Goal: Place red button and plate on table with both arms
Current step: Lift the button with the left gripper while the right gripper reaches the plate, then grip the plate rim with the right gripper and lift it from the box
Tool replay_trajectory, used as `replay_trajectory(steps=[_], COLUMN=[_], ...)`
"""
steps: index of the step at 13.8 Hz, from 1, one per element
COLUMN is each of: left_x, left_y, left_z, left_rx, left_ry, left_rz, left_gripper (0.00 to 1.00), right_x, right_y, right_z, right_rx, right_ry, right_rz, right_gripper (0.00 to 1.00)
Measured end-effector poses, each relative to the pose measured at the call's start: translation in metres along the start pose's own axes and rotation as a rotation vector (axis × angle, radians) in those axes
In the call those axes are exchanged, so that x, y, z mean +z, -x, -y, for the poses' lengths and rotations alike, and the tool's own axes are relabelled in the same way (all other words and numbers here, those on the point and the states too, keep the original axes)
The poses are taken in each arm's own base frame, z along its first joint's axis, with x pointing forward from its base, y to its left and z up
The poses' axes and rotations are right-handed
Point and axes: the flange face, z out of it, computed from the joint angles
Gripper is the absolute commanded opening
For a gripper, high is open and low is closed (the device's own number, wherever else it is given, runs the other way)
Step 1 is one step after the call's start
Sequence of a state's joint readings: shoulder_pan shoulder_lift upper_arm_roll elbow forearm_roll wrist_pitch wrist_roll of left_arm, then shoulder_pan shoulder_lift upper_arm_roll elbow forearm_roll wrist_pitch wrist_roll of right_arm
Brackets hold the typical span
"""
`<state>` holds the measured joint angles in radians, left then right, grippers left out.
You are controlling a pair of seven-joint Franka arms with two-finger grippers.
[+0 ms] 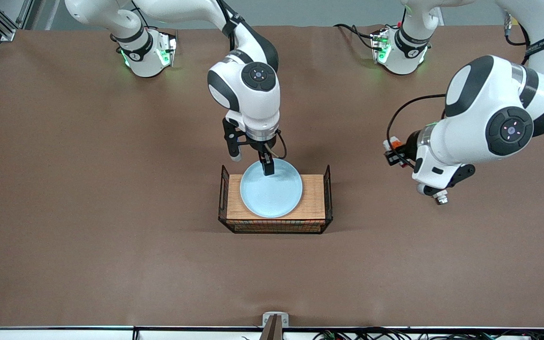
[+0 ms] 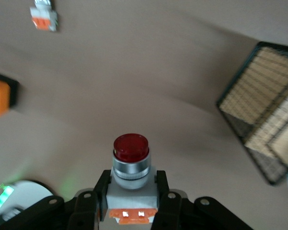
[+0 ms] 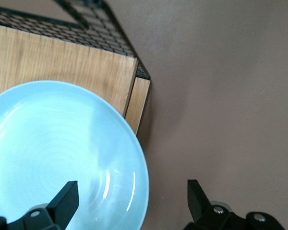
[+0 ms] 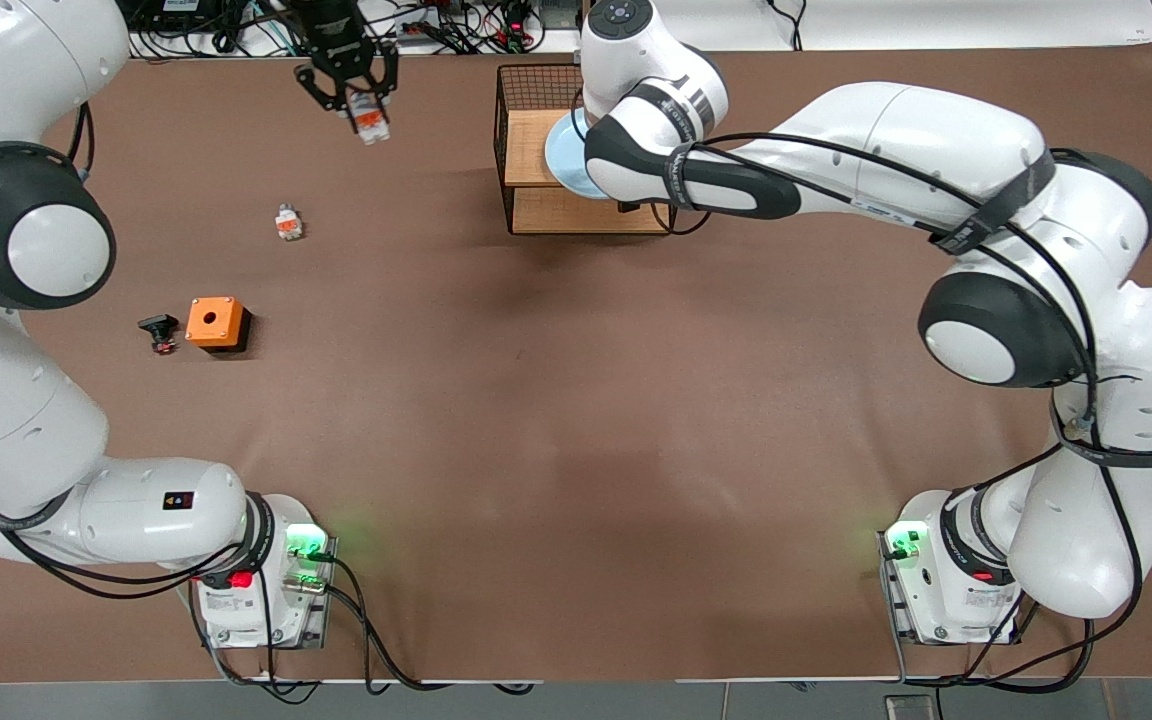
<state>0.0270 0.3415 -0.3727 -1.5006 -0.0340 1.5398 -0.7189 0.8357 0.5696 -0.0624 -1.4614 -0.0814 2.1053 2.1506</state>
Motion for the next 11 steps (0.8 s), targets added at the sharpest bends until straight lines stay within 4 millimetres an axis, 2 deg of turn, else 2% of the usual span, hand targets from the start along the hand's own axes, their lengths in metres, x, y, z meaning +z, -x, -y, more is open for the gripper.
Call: replay_trajectory(steps=[4,7,8,11], left_x=[0.036,0.08,0.095,0.13], left_y=[-0.028,-0.038,-0.042,-0.057], left_z=[0.02,0.033,0.04,0.068], left_rx=[0.092,0.154,0.179,0.272], left_ry=[0.021,0.046,0.048,0.041], left_rz=[-0.055,-0.141,-0.163,-0.181], left_gripper=[0.25,0.25,0.25,0.25], right_x=[0.012,0.015,0.015,0.014], right_y=[0.005,0.005,0.004,0.003], right_z=[0.005,0.006,0.007,0.009], right_rx=[0.001,0.003,0.005,0.007], right_ry=[0.001,-0.003,-0.004,-0.008], right_rz=[-0.003,-0.002,-0.003,-0.002], right_gripper=[0.94,0.75,0.73,0.47])
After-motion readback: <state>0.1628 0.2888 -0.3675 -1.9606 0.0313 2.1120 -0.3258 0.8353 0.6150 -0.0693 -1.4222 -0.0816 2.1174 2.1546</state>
